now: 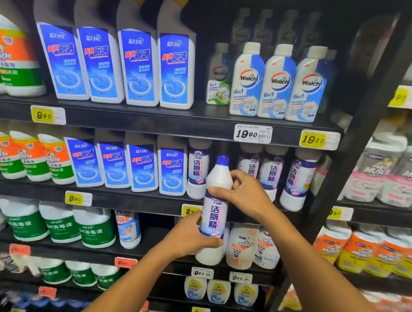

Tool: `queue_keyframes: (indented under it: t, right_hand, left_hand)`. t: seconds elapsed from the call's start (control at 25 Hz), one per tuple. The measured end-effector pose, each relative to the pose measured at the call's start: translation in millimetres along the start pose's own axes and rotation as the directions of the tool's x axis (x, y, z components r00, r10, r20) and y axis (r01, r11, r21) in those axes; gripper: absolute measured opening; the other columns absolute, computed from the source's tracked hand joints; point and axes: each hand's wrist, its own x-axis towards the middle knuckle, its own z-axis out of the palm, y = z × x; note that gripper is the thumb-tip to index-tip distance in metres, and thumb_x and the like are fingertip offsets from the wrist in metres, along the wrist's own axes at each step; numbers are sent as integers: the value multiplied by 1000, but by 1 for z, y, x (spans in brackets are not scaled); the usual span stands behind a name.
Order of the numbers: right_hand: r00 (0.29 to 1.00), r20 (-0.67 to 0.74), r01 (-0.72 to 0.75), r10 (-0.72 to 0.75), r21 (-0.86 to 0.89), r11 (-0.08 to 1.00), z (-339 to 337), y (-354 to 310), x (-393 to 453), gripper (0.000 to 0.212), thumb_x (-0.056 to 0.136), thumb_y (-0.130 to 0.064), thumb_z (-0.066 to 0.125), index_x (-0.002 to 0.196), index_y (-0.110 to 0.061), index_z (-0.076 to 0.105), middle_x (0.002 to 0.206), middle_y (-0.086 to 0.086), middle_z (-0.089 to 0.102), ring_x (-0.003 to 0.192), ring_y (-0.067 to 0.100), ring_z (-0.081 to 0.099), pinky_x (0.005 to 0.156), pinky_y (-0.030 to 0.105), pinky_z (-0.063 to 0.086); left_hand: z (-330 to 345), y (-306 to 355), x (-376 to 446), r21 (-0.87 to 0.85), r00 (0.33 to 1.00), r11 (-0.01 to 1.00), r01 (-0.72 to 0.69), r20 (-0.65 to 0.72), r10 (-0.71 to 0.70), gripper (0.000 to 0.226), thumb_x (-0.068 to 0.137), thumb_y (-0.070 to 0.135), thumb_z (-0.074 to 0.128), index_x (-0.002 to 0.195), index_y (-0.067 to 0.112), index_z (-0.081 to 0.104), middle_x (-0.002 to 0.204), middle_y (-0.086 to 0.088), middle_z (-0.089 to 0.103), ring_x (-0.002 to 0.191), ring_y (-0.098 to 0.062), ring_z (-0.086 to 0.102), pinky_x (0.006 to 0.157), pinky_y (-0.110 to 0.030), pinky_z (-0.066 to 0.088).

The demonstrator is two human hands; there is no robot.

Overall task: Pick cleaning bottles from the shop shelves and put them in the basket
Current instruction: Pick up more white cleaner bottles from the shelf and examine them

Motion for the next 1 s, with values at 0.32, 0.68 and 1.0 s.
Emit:
queue_keyframes:
  t: [0.32, 0.68, 1.0]
  right_hand:
    - [984, 79, 107, -159, 450, 887, 3, -5, -51, 17, 92, -46, 60, 106, -37, 63, 108, -11, 74, 100, 2, 68, 83, 14, 53]
    - [873, -206, 289, -441, -508, 811, -37, -56, -50, 52, 83, -74, 34, 90, -30, 61, 63, -9, 54, 63, 18, 49, 57, 32, 34]
    - [855, -191, 316, -483, -547, 775, -49, -108, -34, 41, 90, -45, 55, 65, -12, 58, 56, 6, 55, 57, 26, 50, 50, 30, 33]
  left_hand:
    - [27, -5, -47, 38, 994, 999, 13, -105, -9, 61, 52, 42, 87, 106, 36, 59, 100, 16, 73, 90, 0, 70, 87, -37, 59]
    - [22, 27, -69, 273, 951, 962, 15, -302, 71, 62, 56, 61, 75, 110, 37, 56, 102, 16, 72, 91, -4, 68, 81, -31, 56]
    - [-17, 46, -64, 285, 967, 954, -92, -204, 155, 56, 60, 55, 81, 108, 43, 55, 101, 20, 69, 85, 5, 64, 79, -25, 54]
